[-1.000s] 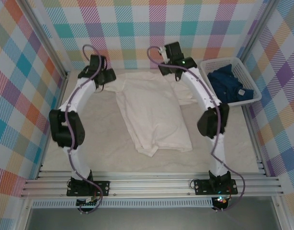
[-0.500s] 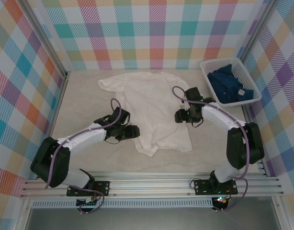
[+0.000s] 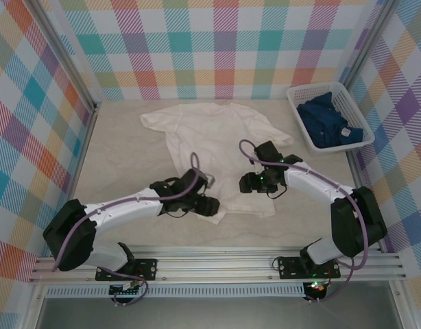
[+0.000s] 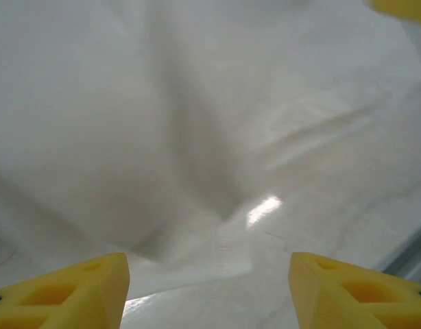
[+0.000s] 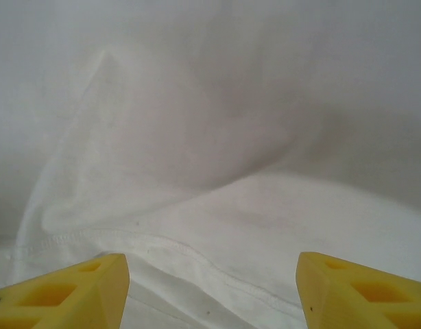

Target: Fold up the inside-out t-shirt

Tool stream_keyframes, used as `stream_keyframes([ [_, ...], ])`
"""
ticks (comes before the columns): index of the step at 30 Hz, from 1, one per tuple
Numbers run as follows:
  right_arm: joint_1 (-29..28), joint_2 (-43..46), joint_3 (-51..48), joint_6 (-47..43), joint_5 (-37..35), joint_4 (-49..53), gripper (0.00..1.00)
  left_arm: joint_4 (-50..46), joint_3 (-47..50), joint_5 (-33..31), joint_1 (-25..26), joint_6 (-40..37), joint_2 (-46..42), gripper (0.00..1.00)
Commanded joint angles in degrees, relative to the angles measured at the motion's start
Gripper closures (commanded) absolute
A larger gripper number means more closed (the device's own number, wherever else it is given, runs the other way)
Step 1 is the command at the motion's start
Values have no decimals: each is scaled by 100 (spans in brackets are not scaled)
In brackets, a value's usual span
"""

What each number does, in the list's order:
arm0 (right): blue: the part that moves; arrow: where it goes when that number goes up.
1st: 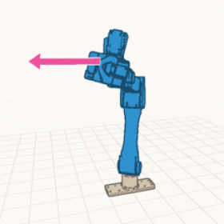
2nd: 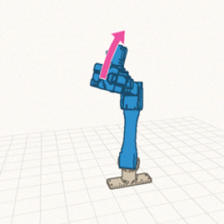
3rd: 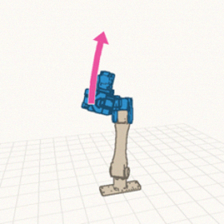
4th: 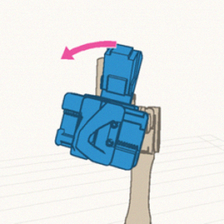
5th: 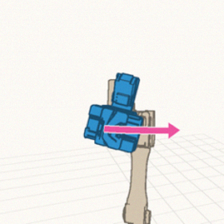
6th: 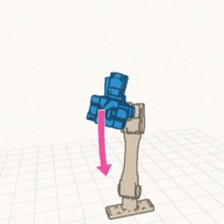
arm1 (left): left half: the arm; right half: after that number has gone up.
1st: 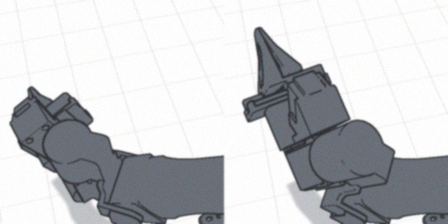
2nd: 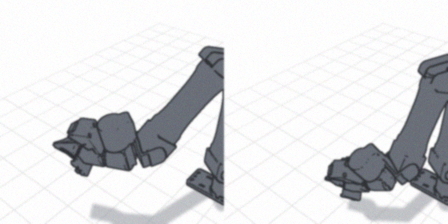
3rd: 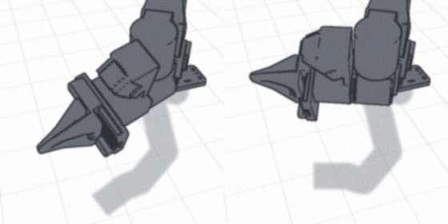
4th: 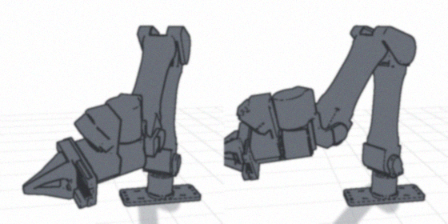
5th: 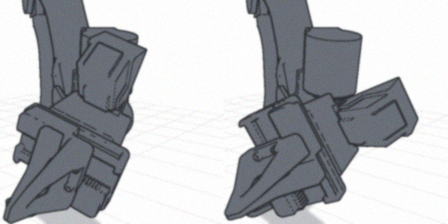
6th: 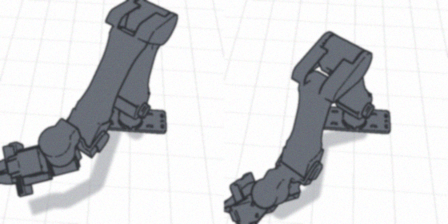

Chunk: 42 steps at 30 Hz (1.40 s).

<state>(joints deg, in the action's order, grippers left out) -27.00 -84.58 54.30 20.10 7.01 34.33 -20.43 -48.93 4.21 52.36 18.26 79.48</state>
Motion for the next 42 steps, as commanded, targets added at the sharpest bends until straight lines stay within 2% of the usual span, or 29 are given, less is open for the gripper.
stream_keyframes([
  [1,273,156,-70,-2,205,-172,34,-177,-330,-738,323,-1593,223,35],
  [6,446,238,-103,-134,252,-154,34,-258,-610,-1072,442,-2227,762,33],
  [9,469,261,-130,-146,299,-172,34,-320,-815,-1090,444,-2426,1097,36],
  [15,477,412,-207,-138,293,-187,34,-129,-1027,-1400,438,-2372,1410,52],
  [23,479,554,-262,-132,275,-146,34,229,-1069,-1475,390,-2380,1653,72],
  [29,486,741,-270,-140,164,-89,34,768,-1051,-1073,219,-2375,1763,89],
  [31,486,969,-335,-163,118,-139,34,915,-1082,-965,125,-2297,1721,100],
  [34,486,1604,-592,-279,176,-407,34,1126,-1068,-670,-91,-1980,1423,100],
  [36,470,2099,-805,-458,456,-710,34,1245,-1030,-338,-266,-1673,1115,100],
  [39,49,2782,-1307,-823,946,-1490,36,1200,-1103,17,-496,-1233,727,100],
  [42,-998,3008,-1771,-1169,472,-2341,41,998,-1276,119,-671,-1022,532,100],
])
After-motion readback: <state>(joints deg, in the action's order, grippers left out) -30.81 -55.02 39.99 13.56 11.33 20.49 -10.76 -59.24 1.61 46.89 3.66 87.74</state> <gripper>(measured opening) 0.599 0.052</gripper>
